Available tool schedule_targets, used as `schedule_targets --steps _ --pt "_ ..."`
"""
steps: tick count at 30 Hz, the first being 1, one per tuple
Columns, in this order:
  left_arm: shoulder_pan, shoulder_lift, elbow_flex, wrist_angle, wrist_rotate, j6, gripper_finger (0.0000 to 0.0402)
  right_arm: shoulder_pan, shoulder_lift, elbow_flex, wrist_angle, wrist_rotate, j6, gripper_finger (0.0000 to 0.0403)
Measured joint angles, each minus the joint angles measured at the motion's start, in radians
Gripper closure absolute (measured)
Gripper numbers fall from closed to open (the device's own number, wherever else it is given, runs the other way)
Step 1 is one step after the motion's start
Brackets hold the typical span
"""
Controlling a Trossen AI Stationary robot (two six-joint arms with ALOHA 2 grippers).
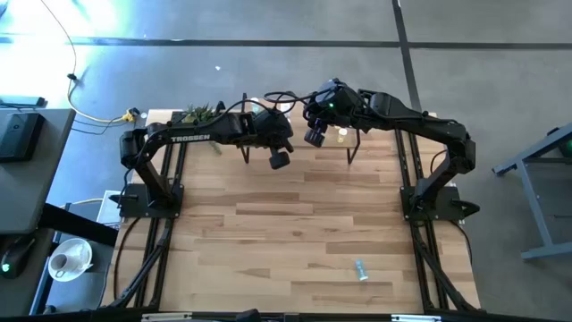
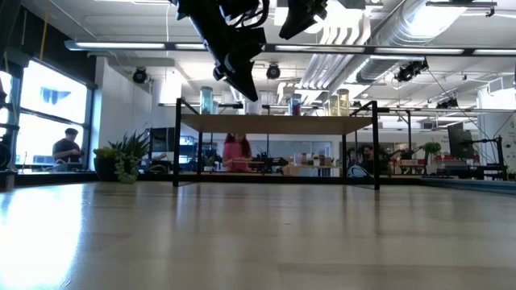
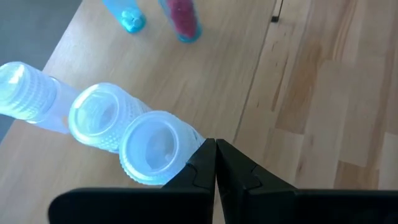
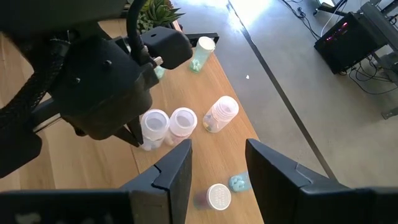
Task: Pick and place medicine bottles onto shelf by color
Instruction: Adjust the transparent pill bottles on the shelf, then put the blue pill bottle on the shelf aligned with the other blue pill bottle
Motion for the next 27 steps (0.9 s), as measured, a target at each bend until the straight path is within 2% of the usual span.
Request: schedule_targets --steps 12,19,24,27 --pt "-0.011 -0.005 0.000 0.003 0.035 -0.026 0.0401 0.001 0.000 0.000 -0.008 0.000 0.025 0.0261" --pt "-0.059 -0.008 0.053 -0.028 0.073 -0.004 0.0401 0.016 0.000 0.000 -0.077 0.000 0.081 0.0261" --pt "-0.093 -0.069 0.052 -0.034 0.107 -0.005 0.0401 0.048 0.000 0.000 -0.148 0.000 0.114 0.0261" --pt "-0.108 -0.122 0.009 -0.031 0.107 -0.030 0.0401 0.072 0.000 0.000 -0.169 0.000 0.115 0.0261"
